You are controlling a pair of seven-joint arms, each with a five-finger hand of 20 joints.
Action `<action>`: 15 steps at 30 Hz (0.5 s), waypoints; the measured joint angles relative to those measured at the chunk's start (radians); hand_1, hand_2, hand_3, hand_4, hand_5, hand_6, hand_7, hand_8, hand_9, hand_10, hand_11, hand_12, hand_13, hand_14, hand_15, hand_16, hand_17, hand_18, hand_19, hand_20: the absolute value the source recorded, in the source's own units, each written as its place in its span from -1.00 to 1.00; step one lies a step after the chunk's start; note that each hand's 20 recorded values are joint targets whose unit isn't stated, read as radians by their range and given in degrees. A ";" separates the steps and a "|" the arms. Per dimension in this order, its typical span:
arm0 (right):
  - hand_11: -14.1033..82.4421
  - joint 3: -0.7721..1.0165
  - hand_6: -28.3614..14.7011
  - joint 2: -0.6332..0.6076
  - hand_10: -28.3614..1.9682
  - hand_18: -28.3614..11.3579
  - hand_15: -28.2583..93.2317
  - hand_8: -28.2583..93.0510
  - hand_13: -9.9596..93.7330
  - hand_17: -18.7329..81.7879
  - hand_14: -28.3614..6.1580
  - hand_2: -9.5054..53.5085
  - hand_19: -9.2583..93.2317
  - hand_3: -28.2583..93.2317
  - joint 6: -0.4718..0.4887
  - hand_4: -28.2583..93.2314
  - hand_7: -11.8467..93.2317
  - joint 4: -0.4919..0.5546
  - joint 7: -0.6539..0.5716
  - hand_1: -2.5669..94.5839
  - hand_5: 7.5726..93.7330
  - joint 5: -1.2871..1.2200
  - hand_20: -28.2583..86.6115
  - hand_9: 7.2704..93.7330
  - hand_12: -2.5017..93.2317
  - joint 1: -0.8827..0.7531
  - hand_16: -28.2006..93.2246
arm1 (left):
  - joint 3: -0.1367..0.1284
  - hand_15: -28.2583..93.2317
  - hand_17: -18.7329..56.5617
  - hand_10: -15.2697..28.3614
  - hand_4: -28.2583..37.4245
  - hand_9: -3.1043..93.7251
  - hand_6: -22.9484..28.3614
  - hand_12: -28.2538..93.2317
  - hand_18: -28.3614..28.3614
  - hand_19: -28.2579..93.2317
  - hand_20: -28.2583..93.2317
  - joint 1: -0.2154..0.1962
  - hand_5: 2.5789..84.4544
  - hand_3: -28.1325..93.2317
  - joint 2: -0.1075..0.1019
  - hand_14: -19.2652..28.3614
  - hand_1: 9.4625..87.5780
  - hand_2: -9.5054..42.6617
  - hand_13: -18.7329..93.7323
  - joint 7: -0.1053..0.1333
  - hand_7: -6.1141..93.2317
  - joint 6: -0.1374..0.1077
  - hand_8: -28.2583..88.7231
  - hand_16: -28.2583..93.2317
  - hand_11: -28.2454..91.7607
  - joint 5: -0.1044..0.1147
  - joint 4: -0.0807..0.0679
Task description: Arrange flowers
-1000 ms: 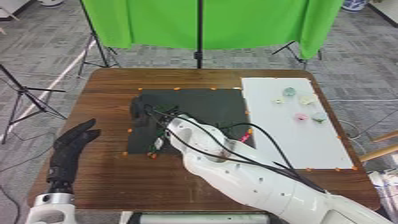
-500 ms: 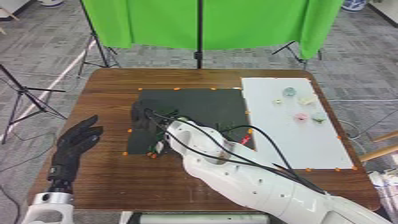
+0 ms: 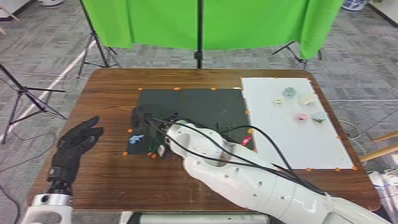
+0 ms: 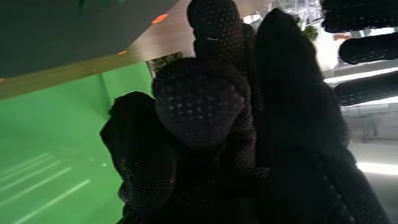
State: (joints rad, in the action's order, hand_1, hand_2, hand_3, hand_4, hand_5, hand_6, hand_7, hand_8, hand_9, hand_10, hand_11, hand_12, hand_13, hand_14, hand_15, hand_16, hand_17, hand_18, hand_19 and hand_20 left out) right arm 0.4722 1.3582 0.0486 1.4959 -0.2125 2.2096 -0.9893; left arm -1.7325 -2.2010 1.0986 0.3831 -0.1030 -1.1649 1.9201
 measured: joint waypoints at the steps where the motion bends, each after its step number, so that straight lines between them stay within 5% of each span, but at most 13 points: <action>1: -0.34 0.000 0.26 -0.001 -0.03 -0.17 0.31 -0.47 0.98 0.66 0.61 -0.82 1.00 -0.29 0.000 -0.42 -0.48 0.000 0.002 0.51 0.32 0.009 0.43 0.79 -0.55 0.000 0.10 | -0.002 -0.29 -0.31 0.30 -0.95 -0.10 0.02 -0.33 0.42 -0.51 -0.25 -0.001 -0.16 0.45 0.001 0.49 -0.36 -1.00 -0.06 0.000 -0.55 0.001 -0.67 -0.51 -0.13 -0.003 0.000; 4: -0.35 -0.002 0.28 -0.006 -0.02 -0.17 0.31 -0.48 0.98 0.66 0.61 -0.87 1.00 -0.21 0.002 -0.44 -0.47 0.000 0.009 0.45 0.32 0.036 0.43 0.79 -0.55 0.000 0.10 | -0.008 -0.29 -0.31 0.30 -0.95 -0.10 0.01 -0.33 0.42 -0.51 -0.25 -0.008 -0.17 0.44 0.002 0.48 -0.35 -1.00 -0.06 0.000 -0.56 0.004 -0.66 -0.50 -0.13 -0.011 0.001; 9: -0.35 -0.002 0.36 -0.018 -0.01 -0.18 0.31 -0.53 0.98 0.65 0.61 -1.00 1.00 0.21 0.008 -0.63 -0.44 0.003 0.015 0.18 0.30 0.058 0.42 0.76 -0.55 0.001 0.10 | -0.019 -0.31 -0.31 0.28 -0.97 -0.11 0.01 -0.32 0.41 -0.51 -0.25 -0.022 -0.17 0.42 0.007 0.47 -0.33 -1.00 -0.06 -0.002 -0.60 0.007 -0.65 -0.49 -0.17 -0.018 0.005; 15: -0.35 0.021 0.41 -0.061 0.05 -0.28 0.33 -0.71 0.91 0.57 0.53 -1.00 1.00 0.56 -0.001 -0.75 -0.43 0.067 0.006 -0.11 0.26 0.034 0.44 0.62 -0.52 0.001 0.10 | -0.058 -0.35 -0.32 0.25 -0.96 -0.12 0.01 -0.31 0.41 -0.51 -0.25 -0.067 -0.18 0.41 0.014 0.45 -0.33 -1.00 -0.06 -0.009 -0.65 0.008 -0.63 -0.48 -0.22 -0.019 0.027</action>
State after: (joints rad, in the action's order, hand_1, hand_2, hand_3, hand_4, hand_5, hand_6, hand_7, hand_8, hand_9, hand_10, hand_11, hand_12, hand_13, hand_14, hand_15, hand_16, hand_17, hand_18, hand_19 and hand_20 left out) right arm 0.4934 1.2970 0.0477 1.5631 -0.2067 2.2431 -0.9881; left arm -1.7901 -2.2683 1.1125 0.3739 -0.0955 -1.1837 1.9472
